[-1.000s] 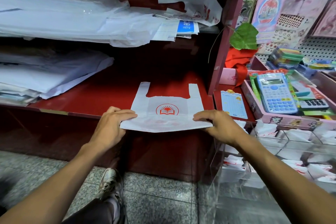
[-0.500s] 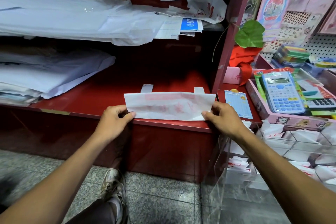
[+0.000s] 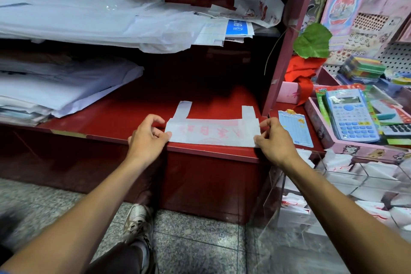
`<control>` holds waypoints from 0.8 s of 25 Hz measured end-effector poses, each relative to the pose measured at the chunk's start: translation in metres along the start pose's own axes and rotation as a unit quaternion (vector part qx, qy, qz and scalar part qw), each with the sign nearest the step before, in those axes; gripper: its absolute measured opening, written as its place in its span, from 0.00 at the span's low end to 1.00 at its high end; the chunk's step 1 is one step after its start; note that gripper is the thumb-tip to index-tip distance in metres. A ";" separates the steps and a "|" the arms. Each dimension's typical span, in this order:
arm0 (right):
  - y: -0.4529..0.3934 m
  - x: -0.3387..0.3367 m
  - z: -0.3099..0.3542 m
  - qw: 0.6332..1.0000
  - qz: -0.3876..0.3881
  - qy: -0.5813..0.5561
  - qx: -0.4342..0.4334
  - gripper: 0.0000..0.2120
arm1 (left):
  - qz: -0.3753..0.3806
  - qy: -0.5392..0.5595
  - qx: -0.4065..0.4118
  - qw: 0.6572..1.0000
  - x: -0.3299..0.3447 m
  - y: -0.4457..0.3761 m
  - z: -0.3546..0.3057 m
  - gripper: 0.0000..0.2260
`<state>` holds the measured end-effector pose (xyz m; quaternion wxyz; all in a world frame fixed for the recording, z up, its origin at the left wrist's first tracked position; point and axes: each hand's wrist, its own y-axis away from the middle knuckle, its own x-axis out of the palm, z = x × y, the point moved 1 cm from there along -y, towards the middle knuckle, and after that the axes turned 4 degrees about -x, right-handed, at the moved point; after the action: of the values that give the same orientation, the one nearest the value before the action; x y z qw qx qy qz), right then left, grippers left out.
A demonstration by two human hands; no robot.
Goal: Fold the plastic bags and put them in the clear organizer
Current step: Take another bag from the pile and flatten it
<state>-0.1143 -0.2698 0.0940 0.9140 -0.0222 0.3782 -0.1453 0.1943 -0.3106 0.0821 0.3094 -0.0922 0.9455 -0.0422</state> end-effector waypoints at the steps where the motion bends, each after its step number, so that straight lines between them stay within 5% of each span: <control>1: 0.001 0.000 0.000 1.000 -0.005 0.003 -0.005 0.10 | -0.009 -0.013 0.001 1.000 0.001 0.000 -0.001 0.07; 5: 0.004 0.001 0.001 0.999 -0.012 0.036 -0.038 0.04 | -0.018 -0.073 -0.002 0.997 0.004 0.003 -0.007 0.08; 12: -0.001 0.008 -0.001 0.994 -0.006 0.106 -0.040 0.14 | -0.013 -0.179 0.034 0.983 0.011 0.002 -0.014 0.08; 16: 0.006 0.009 0.007 0.968 -0.065 0.205 -0.131 0.17 | 0.017 -0.262 0.146 0.954 0.014 0.001 -0.006 0.16; 20: 0.011 0.025 0.015 0.930 0.116 0.279 -0.210 0.28 | 0.178 -0.260 0.184 0.931 0.016 -0.003 -0.001 0.26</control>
<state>-0.0840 -0.2676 0.0860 0.7564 -0.1283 0.6399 0.0438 0.1817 -0.3167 0.0740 0.5587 0.1280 0.8083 -0.1343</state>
